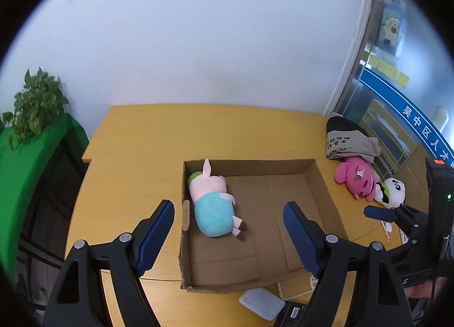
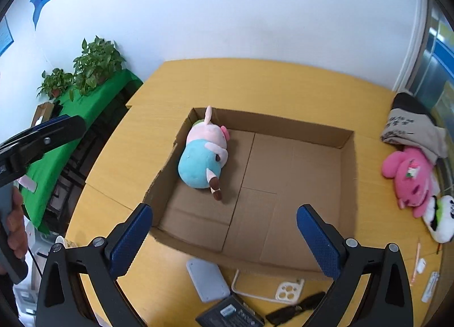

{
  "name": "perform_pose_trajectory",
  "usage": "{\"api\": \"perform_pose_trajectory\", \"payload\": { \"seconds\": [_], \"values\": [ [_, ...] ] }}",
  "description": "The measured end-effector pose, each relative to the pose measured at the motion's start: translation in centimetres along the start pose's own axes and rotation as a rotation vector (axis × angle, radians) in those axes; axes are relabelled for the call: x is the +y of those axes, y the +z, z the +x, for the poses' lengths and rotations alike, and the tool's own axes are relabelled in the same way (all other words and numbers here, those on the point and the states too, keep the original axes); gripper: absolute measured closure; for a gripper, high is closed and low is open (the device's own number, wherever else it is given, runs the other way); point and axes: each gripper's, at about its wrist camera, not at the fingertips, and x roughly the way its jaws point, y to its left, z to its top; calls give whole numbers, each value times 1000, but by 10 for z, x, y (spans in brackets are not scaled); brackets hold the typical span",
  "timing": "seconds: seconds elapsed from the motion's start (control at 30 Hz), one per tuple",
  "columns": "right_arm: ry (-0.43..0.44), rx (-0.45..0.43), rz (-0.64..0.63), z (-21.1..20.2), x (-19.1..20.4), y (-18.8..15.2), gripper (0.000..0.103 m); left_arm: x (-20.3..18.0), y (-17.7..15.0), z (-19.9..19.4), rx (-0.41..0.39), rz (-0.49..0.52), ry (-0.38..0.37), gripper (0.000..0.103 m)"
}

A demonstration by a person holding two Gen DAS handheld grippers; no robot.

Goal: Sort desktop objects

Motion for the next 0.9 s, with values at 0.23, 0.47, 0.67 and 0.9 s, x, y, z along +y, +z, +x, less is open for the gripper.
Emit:
{"api": "perform_pose_trajectory", "payload": {
  "seconds": [0.23,0.47,0.67,0.9],
  "values": [
    [-15,-78,13,-52,9,-15,0,-12,-13,-44,-52,-13,-34,24],
    [-15,-103,18,-76,18,-38,0,-14,-33,-71,-57,-44,-58,24],
    [-24,-121,0,-90,28,-45,0,-24,-45,-82,-56,-19,-75,24],
    [-39,-127,-6,-96,34,-50,0,-30,-50,-87,-66,2,-90,24]
  ]
}}
